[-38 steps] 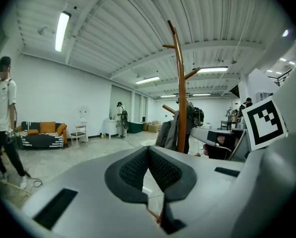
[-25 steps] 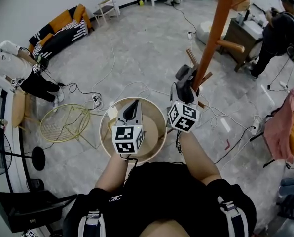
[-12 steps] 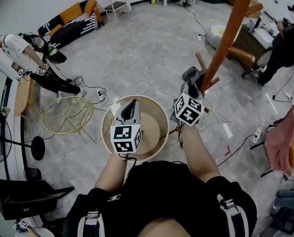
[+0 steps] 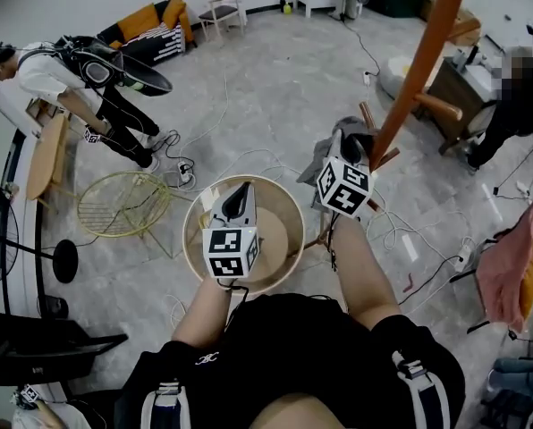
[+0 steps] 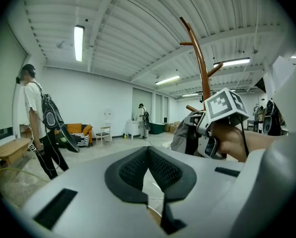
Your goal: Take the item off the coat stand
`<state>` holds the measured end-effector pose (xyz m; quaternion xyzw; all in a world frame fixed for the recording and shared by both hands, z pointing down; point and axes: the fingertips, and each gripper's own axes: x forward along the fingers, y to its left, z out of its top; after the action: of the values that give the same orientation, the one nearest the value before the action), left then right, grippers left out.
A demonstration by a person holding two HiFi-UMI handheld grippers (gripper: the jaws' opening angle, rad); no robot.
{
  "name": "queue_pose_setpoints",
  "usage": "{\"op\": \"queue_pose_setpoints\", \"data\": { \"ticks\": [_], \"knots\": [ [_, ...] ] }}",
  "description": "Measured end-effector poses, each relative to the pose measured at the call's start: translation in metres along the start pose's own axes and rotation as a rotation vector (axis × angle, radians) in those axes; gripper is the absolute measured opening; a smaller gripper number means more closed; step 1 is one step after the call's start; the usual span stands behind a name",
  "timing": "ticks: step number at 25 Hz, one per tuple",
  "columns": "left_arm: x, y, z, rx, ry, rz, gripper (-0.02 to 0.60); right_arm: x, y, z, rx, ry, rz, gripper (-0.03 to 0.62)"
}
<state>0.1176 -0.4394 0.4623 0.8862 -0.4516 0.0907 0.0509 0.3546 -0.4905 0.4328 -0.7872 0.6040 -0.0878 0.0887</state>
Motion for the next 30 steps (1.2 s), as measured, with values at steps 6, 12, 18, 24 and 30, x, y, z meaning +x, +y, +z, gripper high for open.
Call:
{"op": "queue_pose_setpoints", "data": {
  "ticks": [6,12,18,24,30],
  "knots": [
    [-0.015,0.013,-0.005,-0.012,-0.002,0.047,0.017,0.01,0.018,0.029,0.018,-0.046,0.033,0.038],
    [-0.034,0.03,-0.006,-0.017,-0.003,0.089,0.017,0.026,0.034,0.057,0.032,-0.067,0.04,0.038],
    [-0.048,0.047,-0.003,-0.027,-0.018,0.13,0.017,0.041,0.061,0.066,0.011,-0.064,0.076,0.038],
    [-0.06,0.062,-0.002,-0.04,-0.03,0.161,0.017,0.035,0.089,0.054,-0.026,-0.034,0.134,0.038],
    [-0.069,0.072,0.0,-0.061,-0.03,0.18,0.017,0.008,0.112,0.041,-0.055,0.01,0.228,0.037]
  ]
}}
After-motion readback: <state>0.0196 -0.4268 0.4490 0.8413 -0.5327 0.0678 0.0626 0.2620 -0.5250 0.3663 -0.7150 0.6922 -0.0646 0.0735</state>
